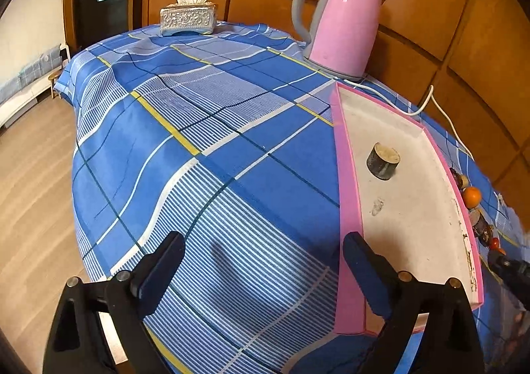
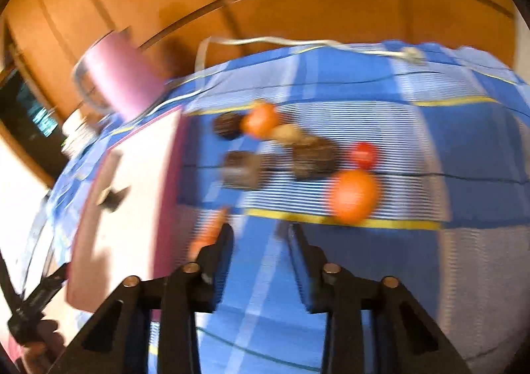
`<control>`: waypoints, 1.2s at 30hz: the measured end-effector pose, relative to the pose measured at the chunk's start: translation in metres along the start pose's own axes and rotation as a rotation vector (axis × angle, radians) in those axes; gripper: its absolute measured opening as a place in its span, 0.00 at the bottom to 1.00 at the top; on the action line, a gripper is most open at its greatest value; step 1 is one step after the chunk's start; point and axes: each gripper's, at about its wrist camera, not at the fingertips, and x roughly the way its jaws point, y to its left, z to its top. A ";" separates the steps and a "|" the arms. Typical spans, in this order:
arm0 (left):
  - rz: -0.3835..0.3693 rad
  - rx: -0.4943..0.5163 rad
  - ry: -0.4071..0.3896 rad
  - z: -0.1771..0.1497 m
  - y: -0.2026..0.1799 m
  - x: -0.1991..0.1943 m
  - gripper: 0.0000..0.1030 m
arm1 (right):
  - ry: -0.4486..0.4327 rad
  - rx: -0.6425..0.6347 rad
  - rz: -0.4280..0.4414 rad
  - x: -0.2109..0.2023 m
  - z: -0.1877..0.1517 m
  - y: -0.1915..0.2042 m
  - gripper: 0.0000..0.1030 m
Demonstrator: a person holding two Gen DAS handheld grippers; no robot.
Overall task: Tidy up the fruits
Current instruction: 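Close the right tool on the orange carrot and lift it, then lower the carrot into the tray beside the cylindrical piece and open the right tool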
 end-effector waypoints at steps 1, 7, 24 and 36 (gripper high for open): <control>-0.001 -0.001 0.000 0.000 0.000 0.000 0.94 | 0.034 -0.016 0.026 0.009 0.003 0.008 0.32; 0.002 -0.001 -0.008 -0.001 0.000 0.001 0.95 | 0.159 -0.074 0.074 0.044 0.002 0.028 0.32; 0.000 -0.026 -0.013 -0.002 0.005 0.004 0.99 | 0.177 -0.234 0.006 0.042 0.000 0.046 0.21; 0.006 -0.031 -0.011 -0.002 0.004 0.005 1.00 | 0.093 -0.404 0.109 0.019 0.024 0.101 0.21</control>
